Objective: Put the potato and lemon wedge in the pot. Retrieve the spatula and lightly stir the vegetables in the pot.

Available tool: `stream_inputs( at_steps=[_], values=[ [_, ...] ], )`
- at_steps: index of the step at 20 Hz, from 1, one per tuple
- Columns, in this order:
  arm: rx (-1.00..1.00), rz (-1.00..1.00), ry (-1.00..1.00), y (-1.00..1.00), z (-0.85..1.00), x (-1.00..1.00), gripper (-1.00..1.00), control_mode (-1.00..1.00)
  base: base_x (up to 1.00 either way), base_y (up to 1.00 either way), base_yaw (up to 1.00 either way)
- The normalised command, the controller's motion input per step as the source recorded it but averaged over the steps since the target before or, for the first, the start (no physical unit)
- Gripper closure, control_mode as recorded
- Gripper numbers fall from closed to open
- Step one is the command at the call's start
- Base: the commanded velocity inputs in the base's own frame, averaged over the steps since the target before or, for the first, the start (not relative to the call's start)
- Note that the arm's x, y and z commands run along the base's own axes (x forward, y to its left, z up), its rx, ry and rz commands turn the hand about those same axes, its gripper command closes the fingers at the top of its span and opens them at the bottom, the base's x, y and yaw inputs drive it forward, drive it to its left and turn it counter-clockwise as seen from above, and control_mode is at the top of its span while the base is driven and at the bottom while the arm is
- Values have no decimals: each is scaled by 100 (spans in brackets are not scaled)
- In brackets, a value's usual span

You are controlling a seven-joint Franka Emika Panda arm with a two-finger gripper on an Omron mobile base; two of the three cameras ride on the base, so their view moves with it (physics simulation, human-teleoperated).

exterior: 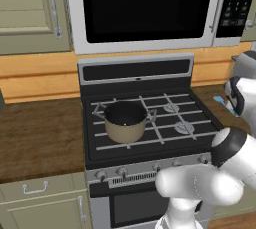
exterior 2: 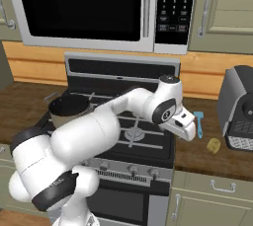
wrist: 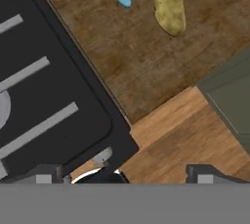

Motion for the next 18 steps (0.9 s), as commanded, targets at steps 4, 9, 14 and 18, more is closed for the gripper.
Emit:
stream_inputs(
  at_steps=[4, 9, 14, 18],
  values=[
    [1, -6, 1, -100, -34, 1, -100, -100, 0, 0, 0],
    [1, -1, 0, -94, -40, 14, -100, -100, 0, 0, 0],
    [2, 2, 0, -53, -32, 51, -100, -100, 0, 0, 0],
    [0, 7, 0, -37, -25, 59, -100, -100, 0, 0, 0]
  ],
)
